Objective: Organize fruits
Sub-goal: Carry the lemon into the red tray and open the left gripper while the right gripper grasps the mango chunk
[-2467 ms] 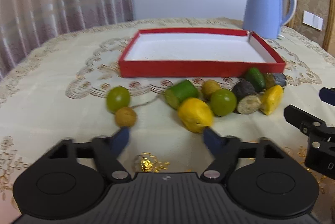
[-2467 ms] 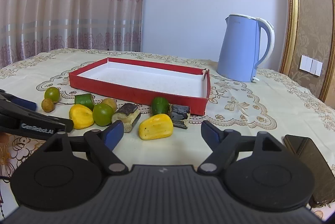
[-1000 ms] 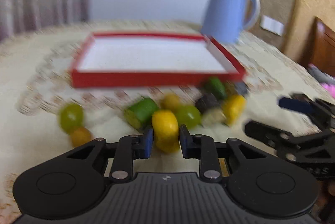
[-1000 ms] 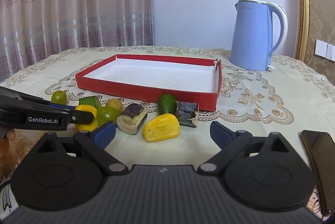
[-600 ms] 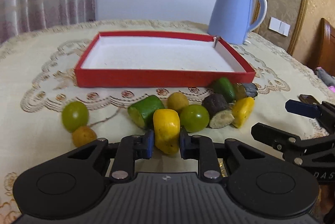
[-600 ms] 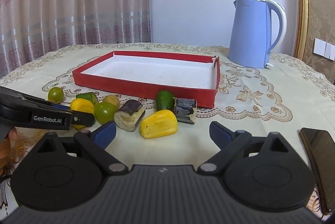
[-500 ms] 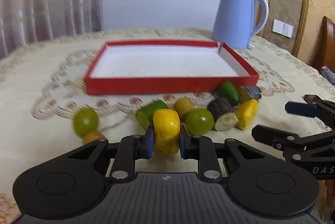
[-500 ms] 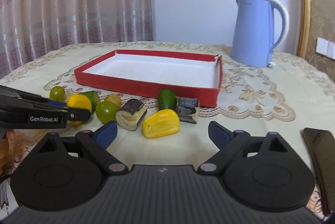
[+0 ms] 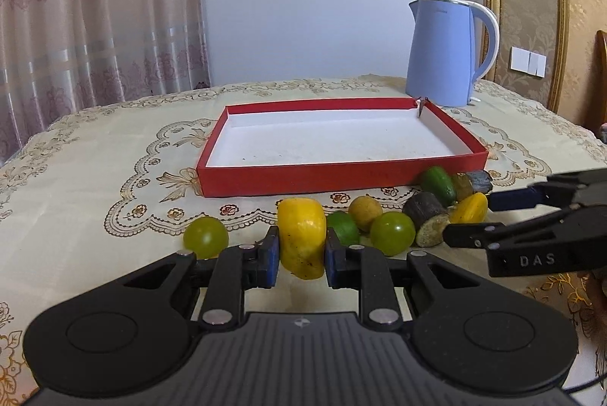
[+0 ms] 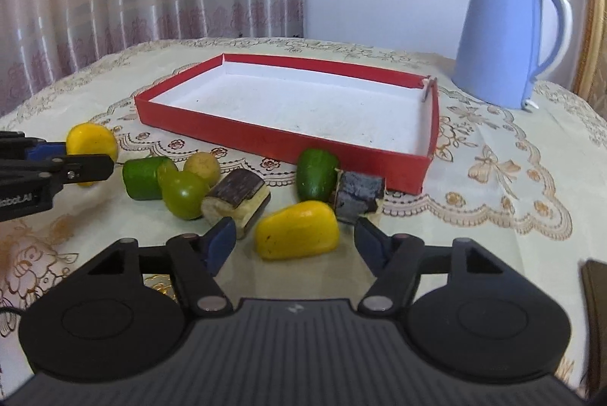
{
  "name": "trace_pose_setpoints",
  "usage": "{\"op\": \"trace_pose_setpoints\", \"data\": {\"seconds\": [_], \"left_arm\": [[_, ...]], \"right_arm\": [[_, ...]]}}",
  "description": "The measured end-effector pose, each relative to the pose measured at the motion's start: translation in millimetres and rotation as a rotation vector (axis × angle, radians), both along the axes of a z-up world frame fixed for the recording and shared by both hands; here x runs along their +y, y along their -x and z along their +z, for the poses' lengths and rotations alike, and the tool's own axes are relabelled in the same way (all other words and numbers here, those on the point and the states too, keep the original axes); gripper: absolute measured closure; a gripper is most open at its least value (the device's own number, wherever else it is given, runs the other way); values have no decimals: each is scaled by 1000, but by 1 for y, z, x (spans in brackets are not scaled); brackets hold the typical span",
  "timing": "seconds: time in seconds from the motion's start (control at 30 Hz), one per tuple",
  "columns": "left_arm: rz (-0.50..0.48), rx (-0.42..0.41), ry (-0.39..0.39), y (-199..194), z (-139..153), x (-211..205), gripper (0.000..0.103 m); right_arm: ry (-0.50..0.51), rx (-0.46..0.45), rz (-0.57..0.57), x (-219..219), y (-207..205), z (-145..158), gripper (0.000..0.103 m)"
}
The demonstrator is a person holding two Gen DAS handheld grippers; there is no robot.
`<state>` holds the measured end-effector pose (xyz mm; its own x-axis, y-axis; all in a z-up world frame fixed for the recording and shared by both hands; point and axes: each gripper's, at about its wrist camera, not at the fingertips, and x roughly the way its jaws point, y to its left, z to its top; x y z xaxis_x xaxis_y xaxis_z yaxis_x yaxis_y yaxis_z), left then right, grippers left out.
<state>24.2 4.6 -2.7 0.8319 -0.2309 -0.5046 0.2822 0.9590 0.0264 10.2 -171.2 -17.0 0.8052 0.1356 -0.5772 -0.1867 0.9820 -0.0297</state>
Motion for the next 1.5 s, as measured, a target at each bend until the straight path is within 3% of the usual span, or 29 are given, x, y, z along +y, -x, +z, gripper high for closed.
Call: {"op": "trace_pose_setpoints", "data": {"seconds": [0.07,0.27,0.4,0.73,1.13,1.3,1.4,1.47,1.5], "left_arm": [[-1,3,-1,-1,-1,-1,80],[4,8,3,-1,-1,0,80],[1,19,21,-3,-1,2,80],[-68,-12,43,-14,18,-1,80],[-14,27,-65,-134,22,-32,80],[4,112,-45,-183,16,-36,80],[52,152,-49,-189,12,-30,79],[83,145,-21,-179,15,-18,72],[86,133,1,-172,18,-12,56]], "right_arm": [[8,15,29,0,-4,-1,36],[17,49,82,-6,-9,-1,57],[73,34,83,-5,0,1,57],[6,-44,75,-15,26,16,57],[-65,-74,68,-20,39,14,57],[-83,-84,60,-20,40,16,57],[-87,-95,56,-20,39,18,57],[-87,-99,54,-20,38,19,57],[-87,-100,53,-19,37,19,57]]}}
